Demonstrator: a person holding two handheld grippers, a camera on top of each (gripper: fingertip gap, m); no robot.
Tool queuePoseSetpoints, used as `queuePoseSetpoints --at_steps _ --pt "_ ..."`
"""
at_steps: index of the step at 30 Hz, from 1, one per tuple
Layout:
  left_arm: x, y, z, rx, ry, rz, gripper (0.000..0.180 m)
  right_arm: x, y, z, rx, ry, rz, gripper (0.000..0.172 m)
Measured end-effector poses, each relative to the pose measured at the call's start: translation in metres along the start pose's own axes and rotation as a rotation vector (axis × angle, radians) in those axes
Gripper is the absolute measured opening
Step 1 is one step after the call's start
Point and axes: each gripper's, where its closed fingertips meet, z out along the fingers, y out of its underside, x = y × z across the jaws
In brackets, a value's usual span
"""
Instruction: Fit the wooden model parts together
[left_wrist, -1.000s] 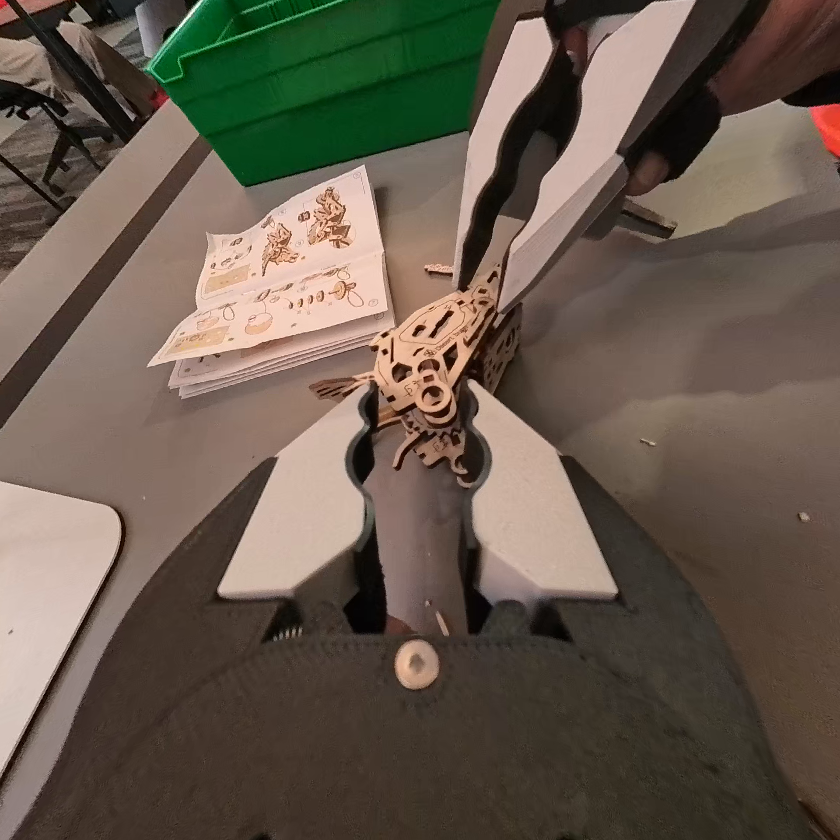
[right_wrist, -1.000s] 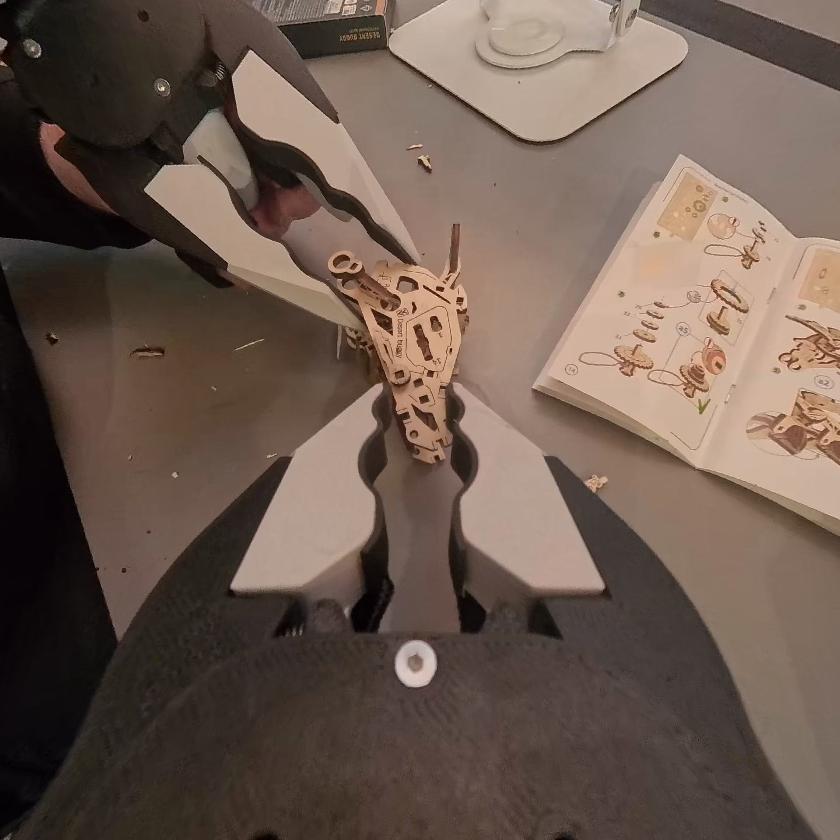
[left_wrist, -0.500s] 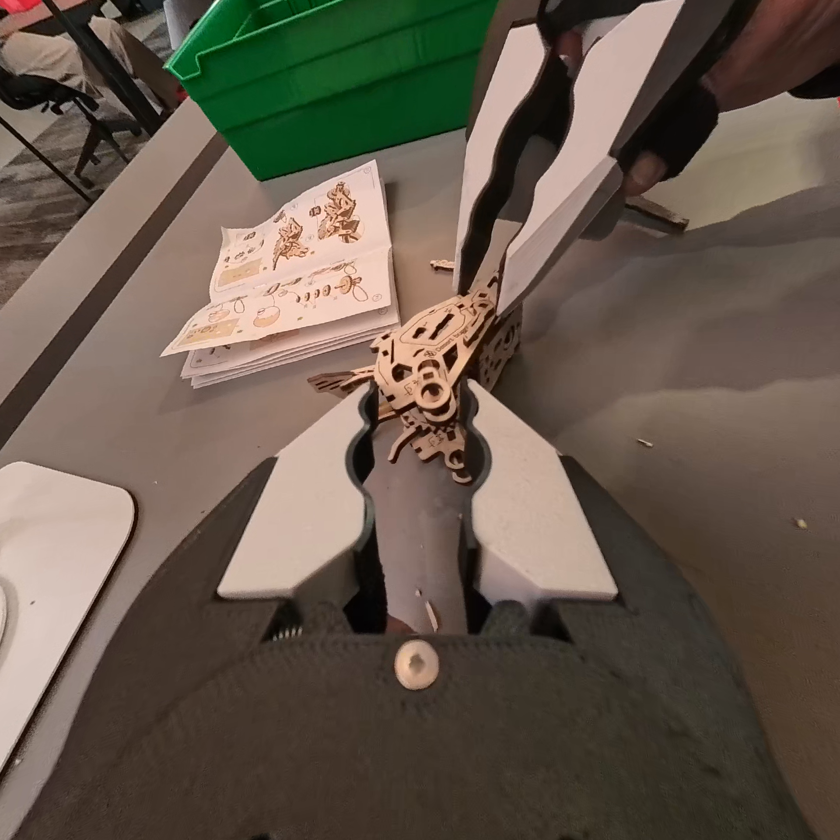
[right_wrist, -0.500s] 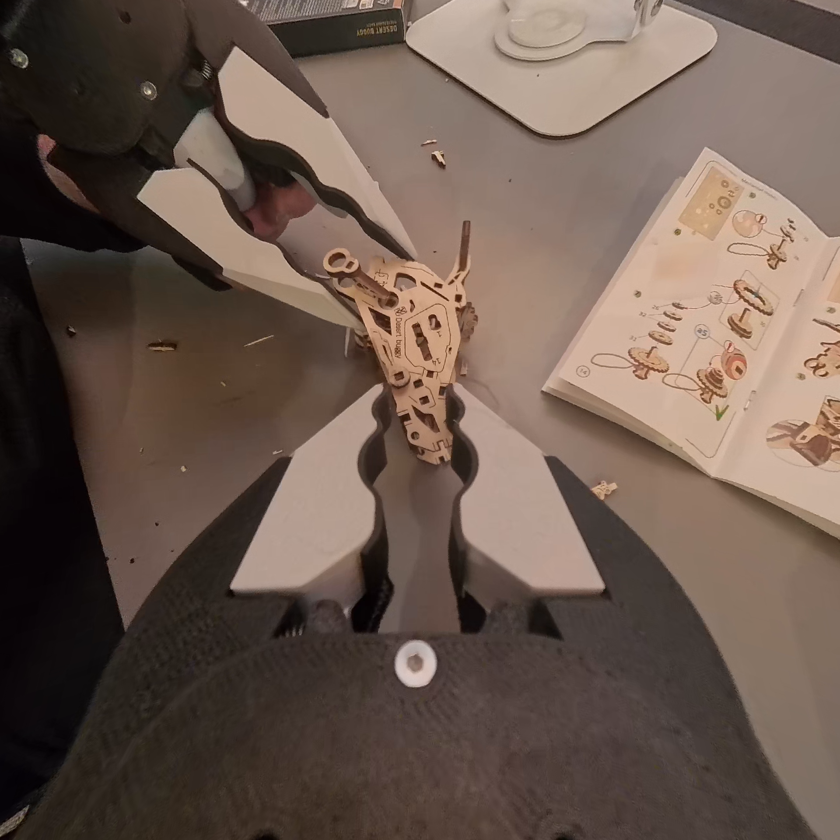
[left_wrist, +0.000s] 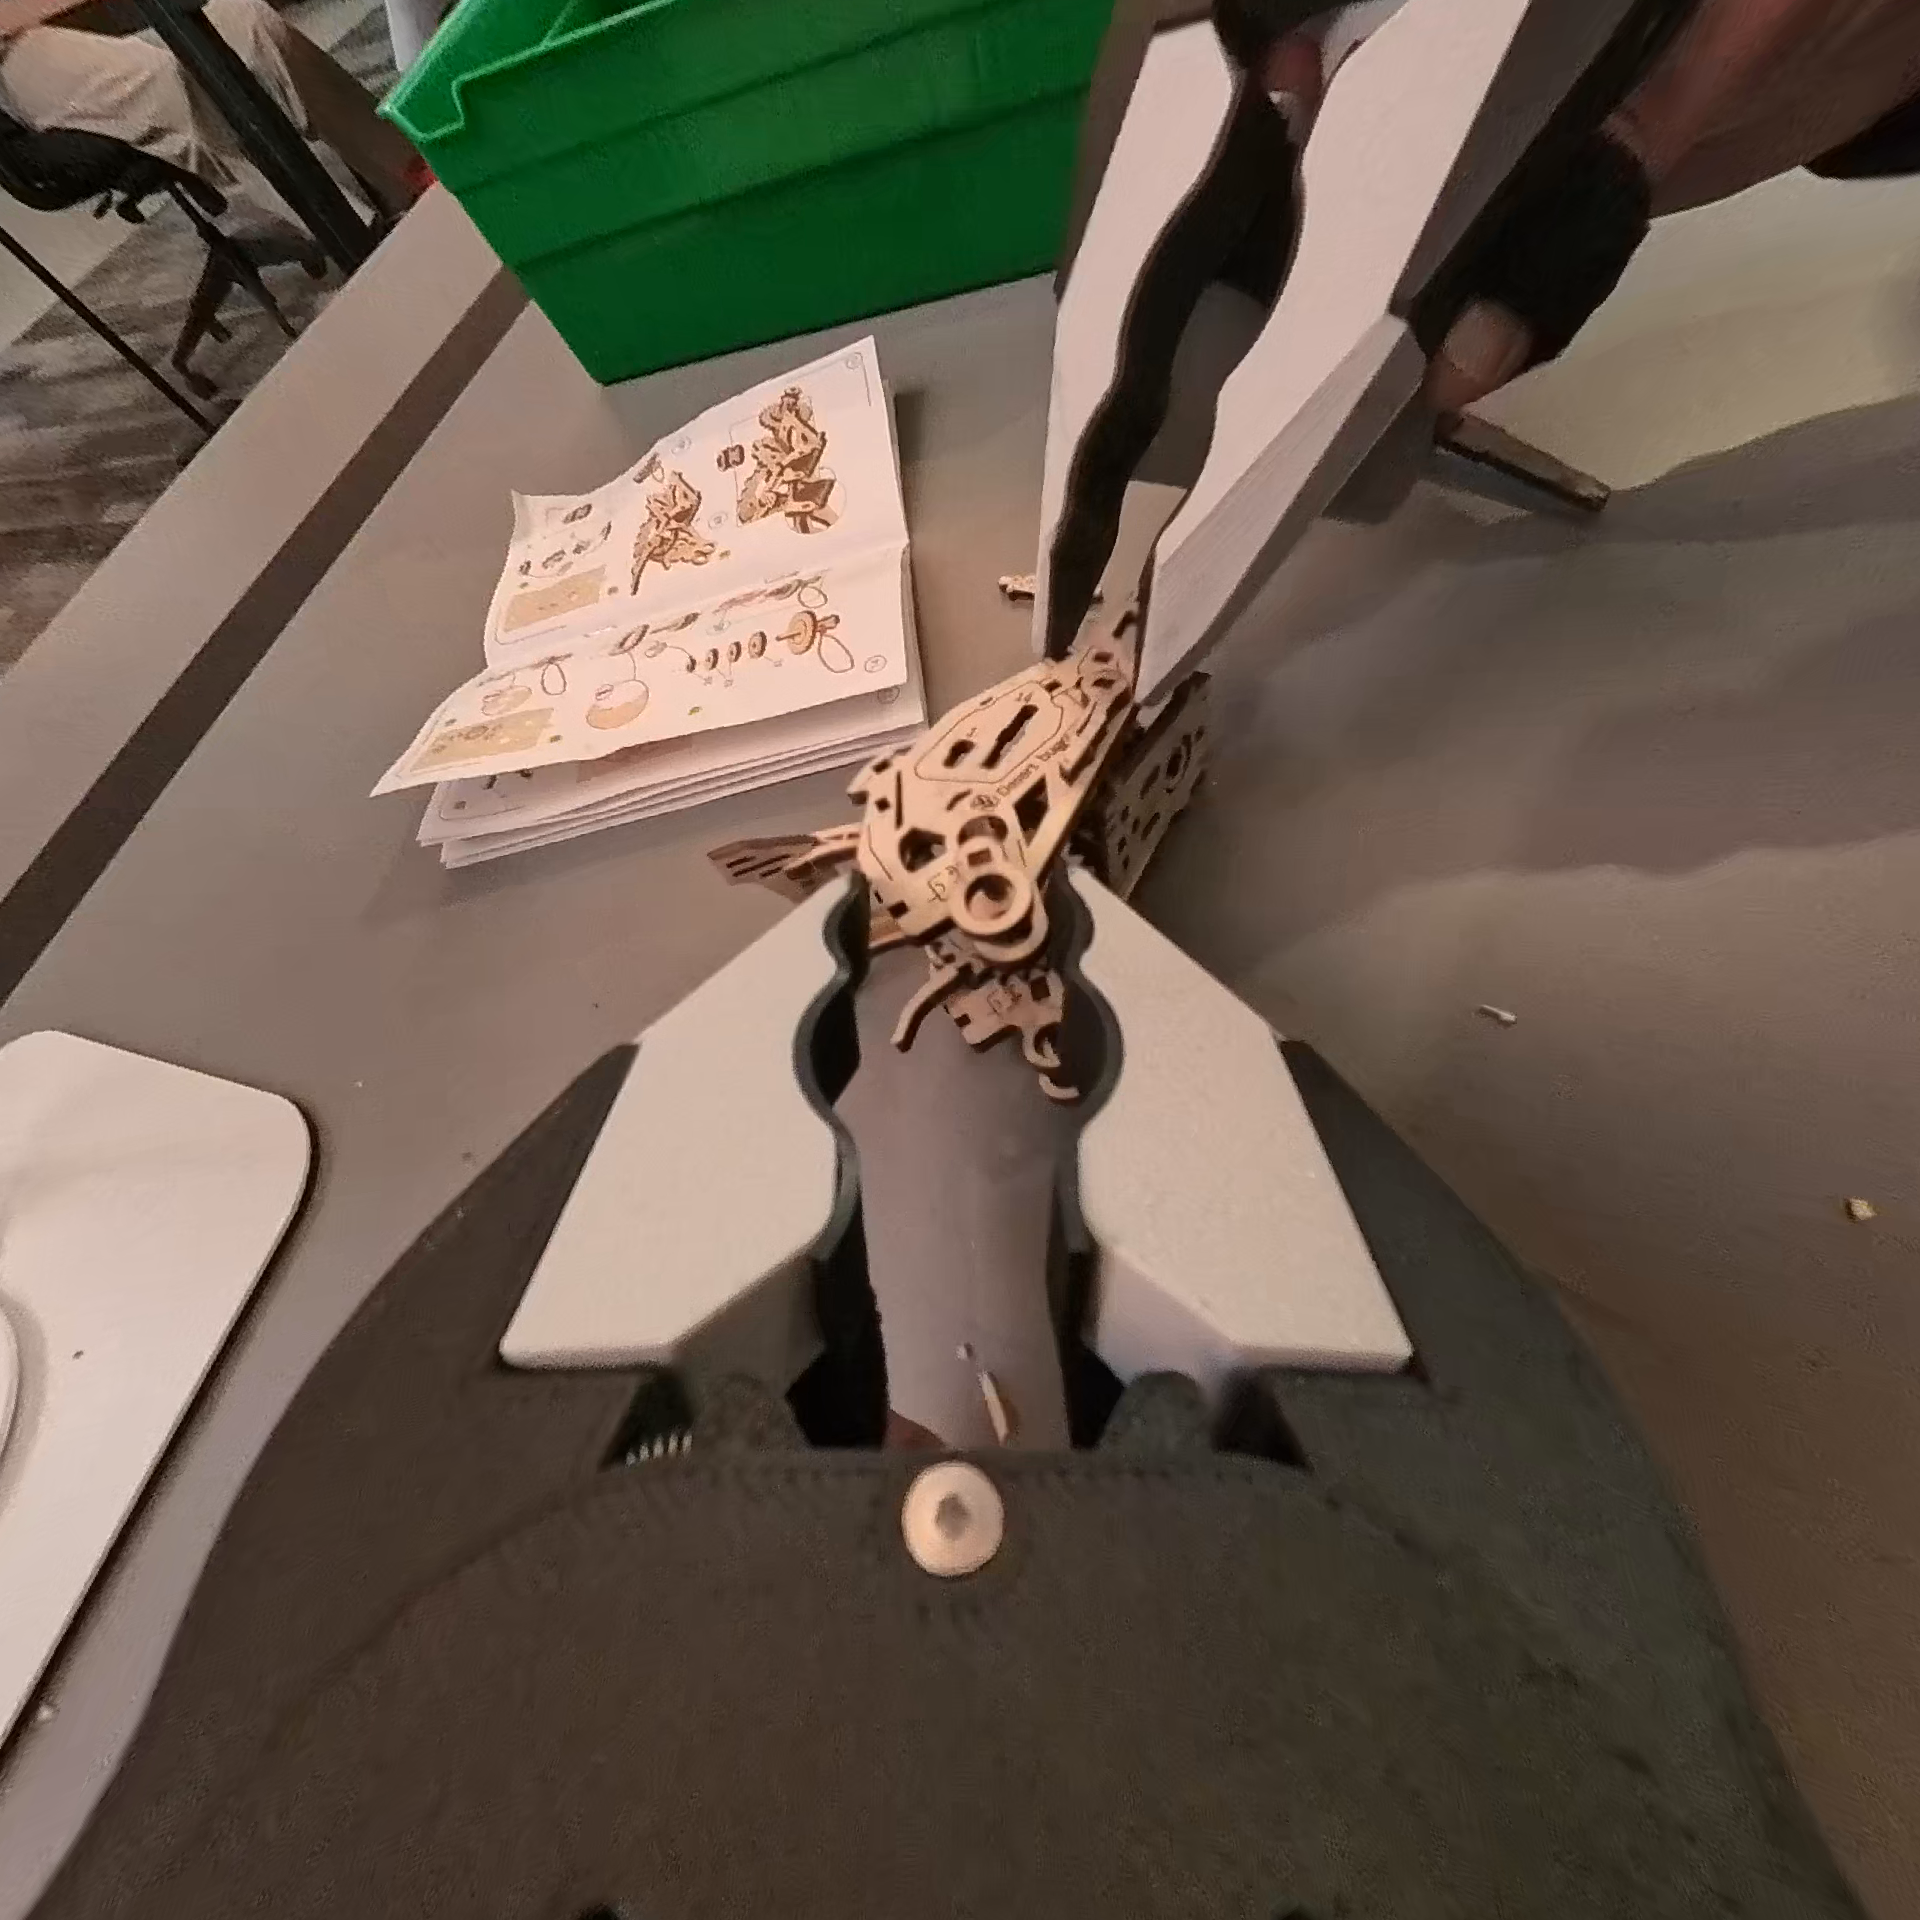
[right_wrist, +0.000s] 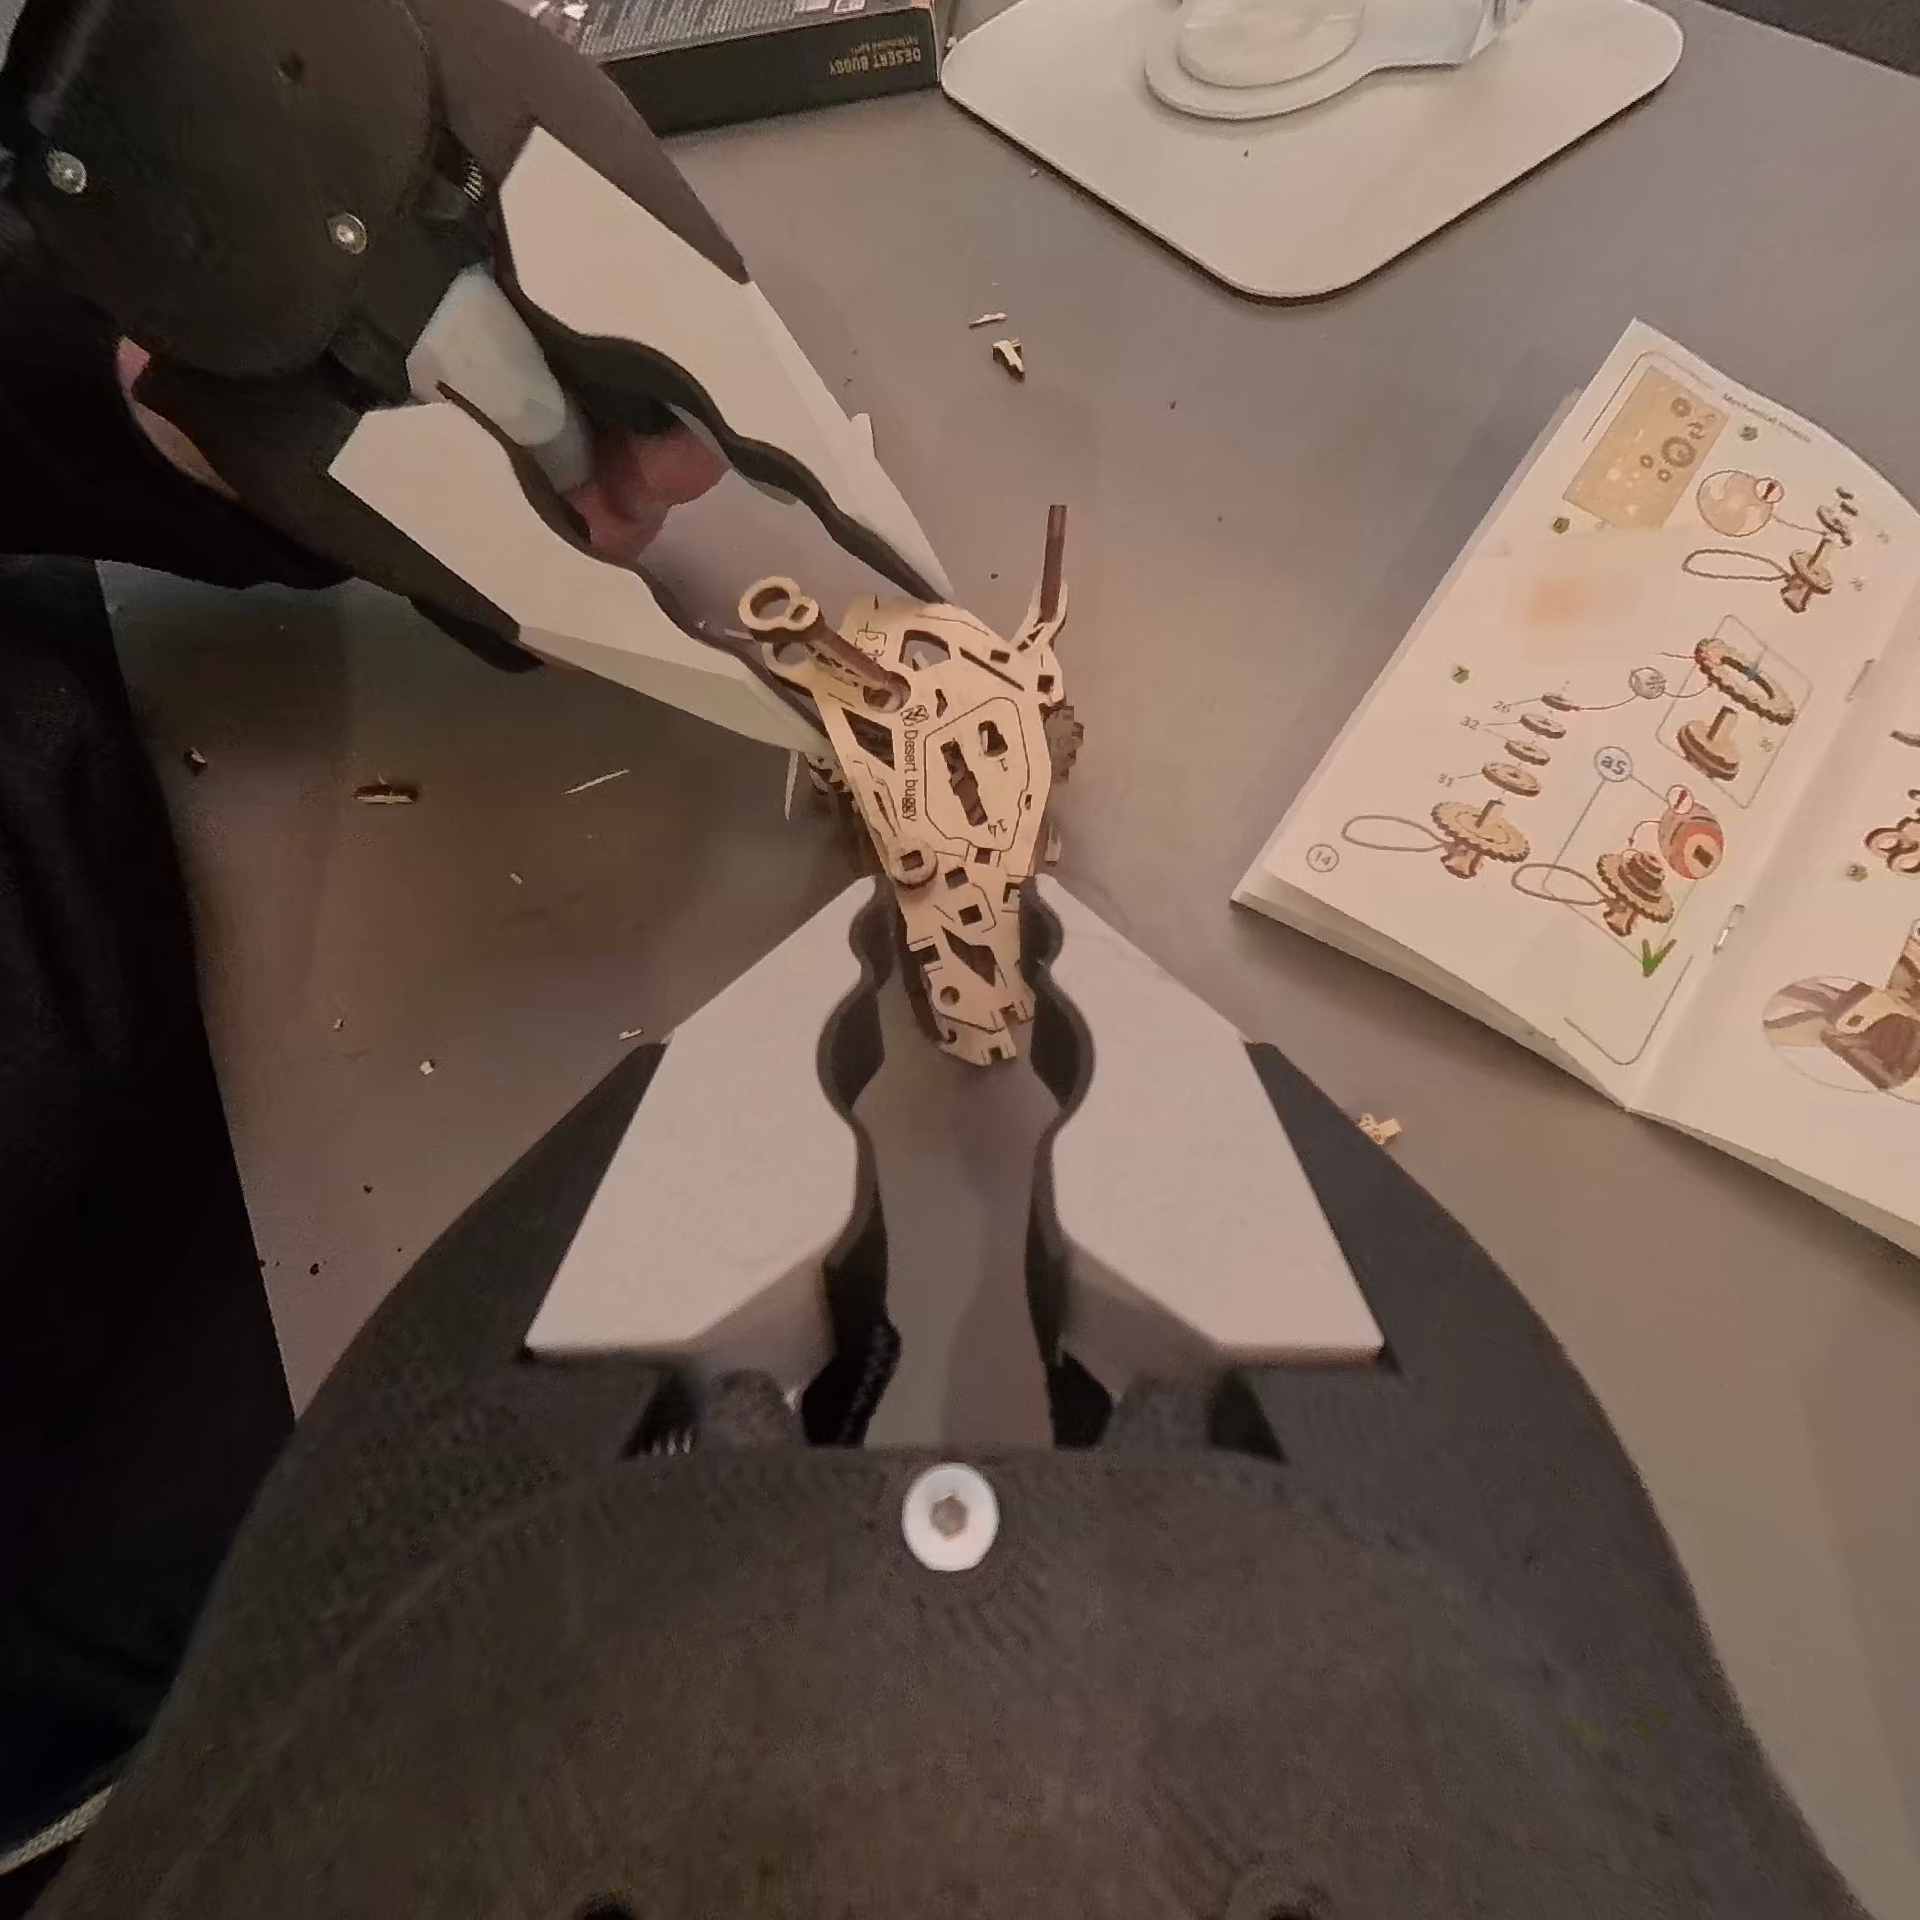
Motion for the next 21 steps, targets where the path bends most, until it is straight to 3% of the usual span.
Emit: queuePoseSetpoints --at_steps 21 --pt "0.001 0.000 0.003 -0.005 -0.022 0.004 0.031 0.012 -0.029 0.011 0.021 -0.046 -0.058 0.028"
